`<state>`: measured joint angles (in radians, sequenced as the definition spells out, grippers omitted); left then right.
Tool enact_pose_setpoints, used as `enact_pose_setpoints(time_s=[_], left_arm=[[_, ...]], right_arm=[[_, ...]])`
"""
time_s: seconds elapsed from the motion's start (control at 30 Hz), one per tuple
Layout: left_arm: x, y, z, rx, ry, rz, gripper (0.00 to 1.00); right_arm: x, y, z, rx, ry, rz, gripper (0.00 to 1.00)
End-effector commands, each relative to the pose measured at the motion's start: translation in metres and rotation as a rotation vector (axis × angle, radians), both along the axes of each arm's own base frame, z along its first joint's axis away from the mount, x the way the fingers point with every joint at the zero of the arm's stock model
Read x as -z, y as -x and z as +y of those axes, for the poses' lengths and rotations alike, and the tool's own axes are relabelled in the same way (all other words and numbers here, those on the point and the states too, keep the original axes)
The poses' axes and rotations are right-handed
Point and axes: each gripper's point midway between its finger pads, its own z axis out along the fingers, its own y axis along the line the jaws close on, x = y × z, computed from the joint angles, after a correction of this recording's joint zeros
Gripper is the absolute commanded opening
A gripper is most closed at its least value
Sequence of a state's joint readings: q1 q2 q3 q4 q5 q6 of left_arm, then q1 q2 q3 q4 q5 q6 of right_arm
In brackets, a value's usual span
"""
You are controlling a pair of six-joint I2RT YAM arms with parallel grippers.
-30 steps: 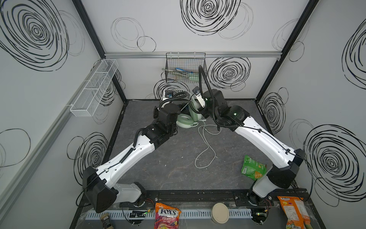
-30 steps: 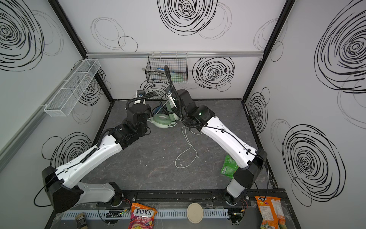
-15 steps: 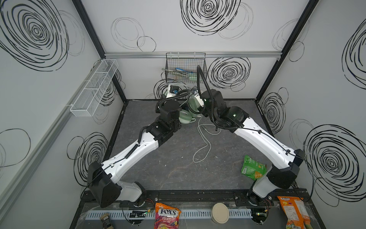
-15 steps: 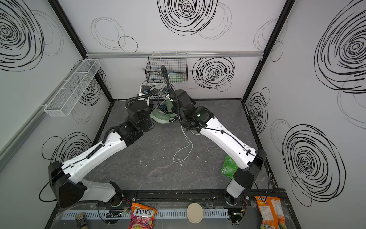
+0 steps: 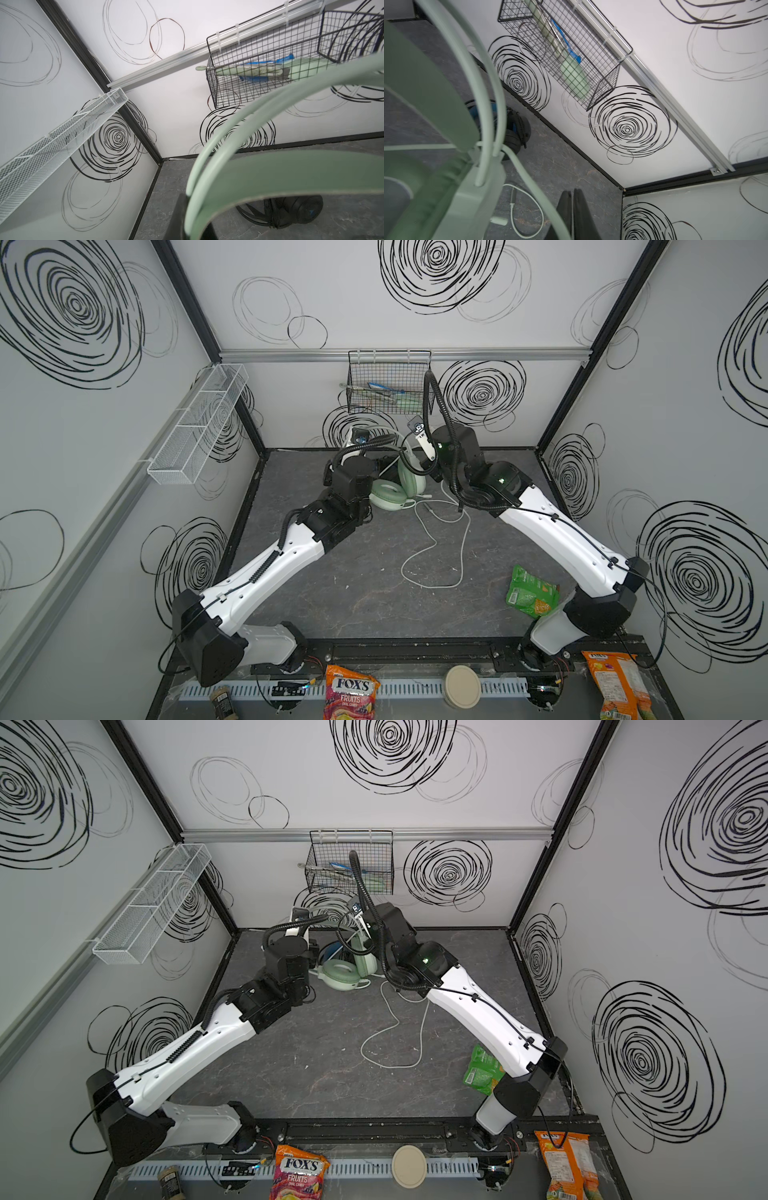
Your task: Wrap the headphones
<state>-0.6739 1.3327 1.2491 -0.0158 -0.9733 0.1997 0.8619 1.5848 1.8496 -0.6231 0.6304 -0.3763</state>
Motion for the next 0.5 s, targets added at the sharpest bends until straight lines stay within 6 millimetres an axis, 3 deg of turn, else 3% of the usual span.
enact_pose_setpoints(time_s=[0.0,0.2,0.47], left_arm=[[-0.014,-0.008,0.018,-0.149,0.016,-0.100,0.00],[-0.040,-0.036,0.000,-0.117,0.166,-0.146,0.00],[-0.057,-0.051,-0.023,0.045,0.606,-0.158,0.00]], right_arm=[[-0.035,0.020,0.003,-0.012,-0.168,-0.017,0.09],[-0.033,0.028,0.020,-0.066,-0.287,0.042,0.12],[-0.044,0.025,0.024,-0.142,-0.455,0.058,0.13]])
